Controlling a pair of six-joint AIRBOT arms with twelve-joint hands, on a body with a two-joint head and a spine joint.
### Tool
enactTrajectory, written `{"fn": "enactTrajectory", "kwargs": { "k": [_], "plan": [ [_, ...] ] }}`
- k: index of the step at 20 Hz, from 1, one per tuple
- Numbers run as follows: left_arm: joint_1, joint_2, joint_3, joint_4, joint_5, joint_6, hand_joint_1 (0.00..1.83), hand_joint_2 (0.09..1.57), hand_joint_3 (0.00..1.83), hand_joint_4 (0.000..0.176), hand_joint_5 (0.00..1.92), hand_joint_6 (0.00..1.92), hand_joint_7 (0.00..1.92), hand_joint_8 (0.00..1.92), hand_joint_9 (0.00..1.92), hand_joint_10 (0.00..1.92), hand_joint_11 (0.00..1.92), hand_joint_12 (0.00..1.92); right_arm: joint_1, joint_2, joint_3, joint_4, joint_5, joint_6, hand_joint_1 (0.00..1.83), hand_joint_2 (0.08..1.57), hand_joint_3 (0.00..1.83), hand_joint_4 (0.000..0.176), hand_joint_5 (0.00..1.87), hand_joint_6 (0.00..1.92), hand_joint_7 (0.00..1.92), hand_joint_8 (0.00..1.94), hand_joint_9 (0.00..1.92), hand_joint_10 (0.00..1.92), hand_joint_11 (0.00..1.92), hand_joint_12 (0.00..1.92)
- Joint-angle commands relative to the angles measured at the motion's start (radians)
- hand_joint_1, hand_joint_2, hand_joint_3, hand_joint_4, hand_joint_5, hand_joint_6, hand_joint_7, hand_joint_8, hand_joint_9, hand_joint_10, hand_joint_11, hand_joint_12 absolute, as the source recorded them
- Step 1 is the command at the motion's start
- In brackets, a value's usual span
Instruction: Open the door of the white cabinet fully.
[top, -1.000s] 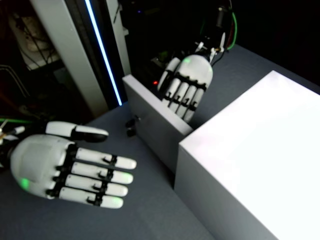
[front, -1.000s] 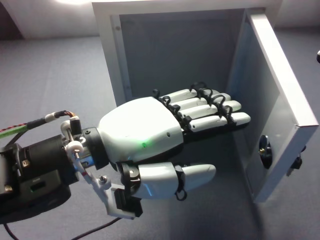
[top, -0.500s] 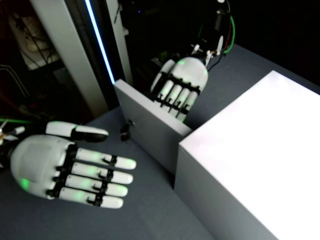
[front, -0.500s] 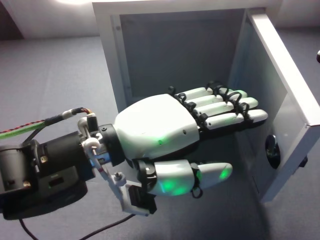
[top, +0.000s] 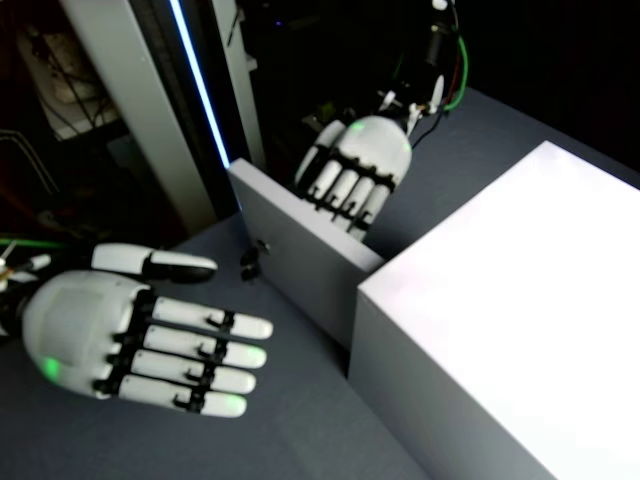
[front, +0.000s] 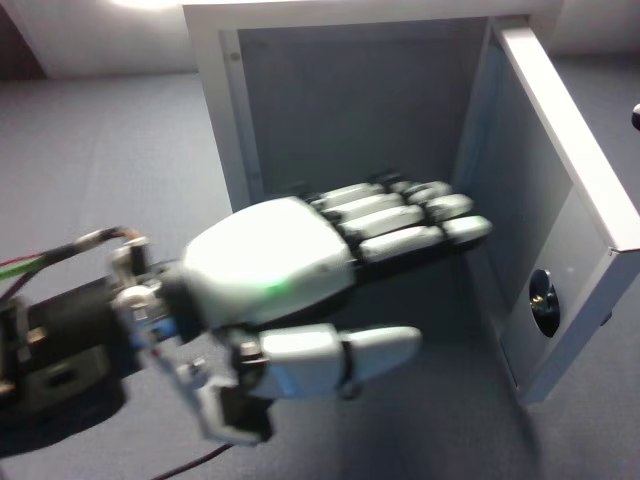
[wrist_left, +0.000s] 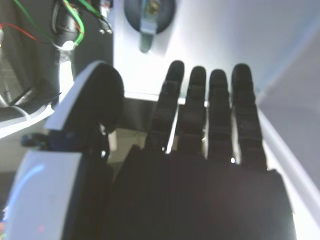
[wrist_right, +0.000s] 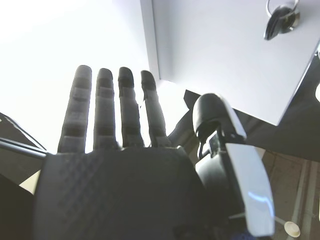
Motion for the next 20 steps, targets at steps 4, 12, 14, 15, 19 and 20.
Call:
{"fn": "enactTrajectory", "kwargs": {
  "k": [4,12,14,15,19,20],
  "plan": [
    [0.087,0.075,-0.028,-0.132,-0.233,-0.010,0.00,1.57,0.15,0.000,0.07,0.00,0.02,0.00,0.03,0.00,0.02,0.12,0.003,0.002,0.005,0.035,0.126,0.015,0.00,1.46,0.01,0.000,0.22,0.00,0.19,0.00,0.14,0.00,0.08,0.14],
    [0.323,0.313,-0.150,-0.357,-0.497,0.070,0.00,1.55,0.01,0.000,0.05,0.00,0.01,0.00,0.01,0.00,0.00,0.19,0.003,0.008,-0.011,0.085,0.187,0.022,0.00,1.44,0.00,0.000,0.22,0.00,0.19,0.01,0.12,0.02,0.07,0.15],
    [0.353,0.340,-0.147,-0.445,-0.554,0.111,0.00,1.50,0.00,0.000,0.06,0.01,0.00,0.00,0.00,0.00,0.00,0.13,0.002,0.015,-0.019,0.100,0.216,0.022,0.00,1.47,0.02,0.000,0.22,0.00,0.19,0.00,0.14,0.02,0.07,0.15],
    [0.360,0.344,-0.142,-0.477,-0.569,0.121,0.00,1.53,0.00,0.000,0.07,0.01,0.01,0.00,0.00,0.00,0.00,0.03,0.002,0.017,-0.020,0.104,0.225,0.022,0.00,1.49,0.01,0.000,0.23,0.00,0.21,0.00,0.16,0.01,0.08,0.17],
    [0.393,0.349,-0.124,-0.594,-0.661,0.139,0.00,1.48,0.00,0.000,0.04,0.01,0.00,0.00,0.00,0.00,0.00,0.00,0.002,0.021,-0.018,0.112,0.259,0.022,0.00,1.47,0.00,0.000,0.26,0.00,0.23,0.00,0.15,0.00,0.00,0.28],
    [0.397,0.351,-0.123,-0.600,-0.670,0.139,0.00,1.48,0.00,0.000,0.04,0.01,0.00,0.00,0.00,0.00,0.00,0.00,0.002,0.021,-0.019,0.112,0.268,0.022,0.00,1.47,0.00,0.000,0.26,0.00,0.23,0.00,0.15,0.00,0.00,0.28]
  ]
}}
